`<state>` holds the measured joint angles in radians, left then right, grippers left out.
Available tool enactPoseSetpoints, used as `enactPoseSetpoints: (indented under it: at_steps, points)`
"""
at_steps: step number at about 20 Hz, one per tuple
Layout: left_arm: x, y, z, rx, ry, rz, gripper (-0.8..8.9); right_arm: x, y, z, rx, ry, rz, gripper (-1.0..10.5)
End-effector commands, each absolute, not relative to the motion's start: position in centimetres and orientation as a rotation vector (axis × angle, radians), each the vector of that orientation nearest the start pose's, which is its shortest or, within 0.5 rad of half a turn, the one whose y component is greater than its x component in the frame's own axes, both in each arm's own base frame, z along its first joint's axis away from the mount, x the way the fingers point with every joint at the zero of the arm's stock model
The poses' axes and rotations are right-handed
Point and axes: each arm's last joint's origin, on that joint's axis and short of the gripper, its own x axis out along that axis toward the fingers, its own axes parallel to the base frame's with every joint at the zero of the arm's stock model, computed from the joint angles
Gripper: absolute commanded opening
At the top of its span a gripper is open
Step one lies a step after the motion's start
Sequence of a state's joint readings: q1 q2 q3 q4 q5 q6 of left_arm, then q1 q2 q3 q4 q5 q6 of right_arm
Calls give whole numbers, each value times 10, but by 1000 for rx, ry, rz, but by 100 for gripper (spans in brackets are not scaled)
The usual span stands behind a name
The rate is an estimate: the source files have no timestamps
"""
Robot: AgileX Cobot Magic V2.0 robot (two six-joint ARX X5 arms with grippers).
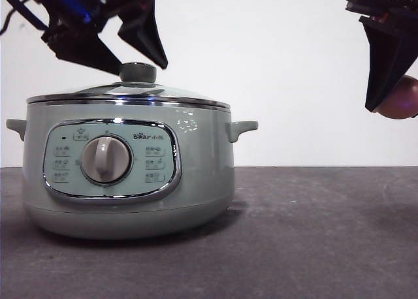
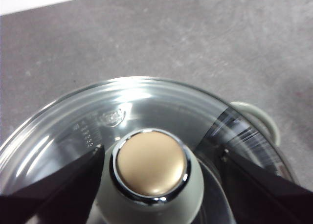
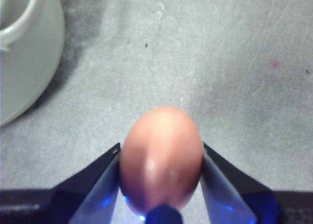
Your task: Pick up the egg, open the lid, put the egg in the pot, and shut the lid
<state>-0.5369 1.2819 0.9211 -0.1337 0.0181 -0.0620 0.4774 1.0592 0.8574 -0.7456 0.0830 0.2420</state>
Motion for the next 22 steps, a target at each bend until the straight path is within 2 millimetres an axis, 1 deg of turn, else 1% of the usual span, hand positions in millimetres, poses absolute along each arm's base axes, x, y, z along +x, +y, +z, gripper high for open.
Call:
enactPoseSetpoints:
  at_steps: [1,3,4,6,7,12,15,18,20,22]
  points:
    - [244,-147,275,85,504,-535,377,178,89,265,-49,943,251,-12]
    - [245,-147,274,86,508,-534,368,178,89,265,-49,943,251,-12]
    - [245,-147,275,84,502,-535,303,178,89,265,-49,943,251,-12]
    - [245,-147,275,83,495,-535,59,178,89,265,-49,943,251,-12]
    - [245,-147,275,84,495,-535,-21,178,89,265,-49,943,251,-12]
    - [246,-147,276,111,479,-521,-8,179,90,266,-47,939,253,-12]
    - [245,-146,285,96,417,-514,-8,180,91,267,-39,924,263,-12]
    - [238,-142,307,75,333,-503,-8,182,92,269,-27,892,272,-12]
    - [232,-138,327,61,281,-497,-8,183,94,274,-10,872,298,-12]
    - [224,-132,352,50,219,-482,-8,186,97,284,33,836,377,-12]
